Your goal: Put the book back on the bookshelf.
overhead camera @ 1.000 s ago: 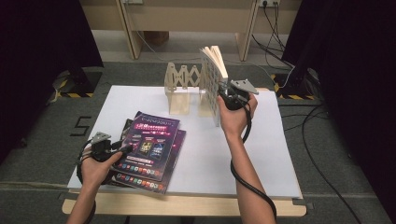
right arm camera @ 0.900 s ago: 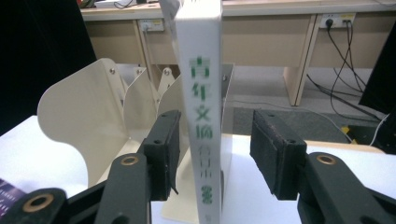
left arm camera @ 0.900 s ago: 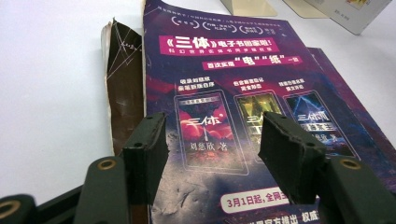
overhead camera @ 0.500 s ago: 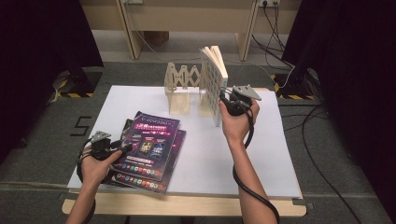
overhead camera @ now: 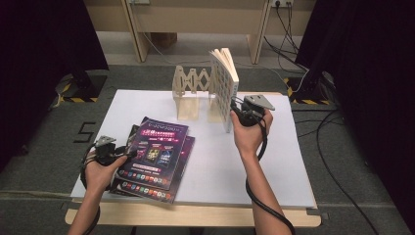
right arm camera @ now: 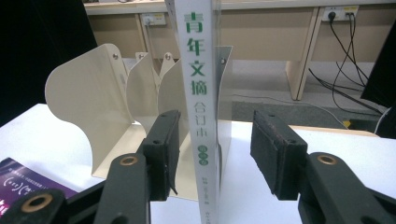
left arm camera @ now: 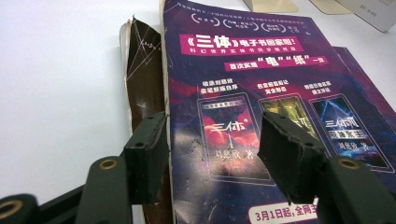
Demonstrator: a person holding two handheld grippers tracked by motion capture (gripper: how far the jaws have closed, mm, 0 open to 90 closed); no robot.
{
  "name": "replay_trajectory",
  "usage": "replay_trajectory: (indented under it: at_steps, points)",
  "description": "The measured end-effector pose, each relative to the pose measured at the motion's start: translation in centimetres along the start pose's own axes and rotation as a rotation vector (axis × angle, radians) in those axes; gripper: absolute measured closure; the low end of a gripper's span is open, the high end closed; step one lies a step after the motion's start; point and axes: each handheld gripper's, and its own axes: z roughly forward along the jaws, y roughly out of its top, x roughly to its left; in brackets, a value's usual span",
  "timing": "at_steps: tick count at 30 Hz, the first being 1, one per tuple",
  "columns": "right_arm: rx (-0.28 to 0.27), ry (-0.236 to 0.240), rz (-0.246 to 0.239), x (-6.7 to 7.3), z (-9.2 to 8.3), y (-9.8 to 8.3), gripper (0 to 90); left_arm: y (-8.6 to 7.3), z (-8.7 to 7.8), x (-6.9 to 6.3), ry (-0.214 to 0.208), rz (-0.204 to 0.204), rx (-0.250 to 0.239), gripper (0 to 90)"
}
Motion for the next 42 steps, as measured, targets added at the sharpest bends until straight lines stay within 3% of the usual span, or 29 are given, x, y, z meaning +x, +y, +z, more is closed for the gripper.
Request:
replay_trajectory:
  at_steps: [15,26,34,42]
  points:
    - [0.017,0.018,0.013,-0.2,-0.5,-1.1,52.9,0.1,0.6,0.1,0.014,0.000,0.018,41.1]
    - [0.064,0.052,0.034,-0.2,-1.0,-2.4,53.5,0.7,1.3,0.6,0.030,-0.007,0.038,41.7]
    - [0.123,0.092,0.030,0.5,-1.0,-5.0,54.0,1.2,2.5,1.3,0.069,-0.030,0.086,44.5]
    - [0.199,0.121,0.060,1.0,0.0,-7.6,54.2,1.4,3.1,1.6,0.035,-0.048,0.096,48.9]
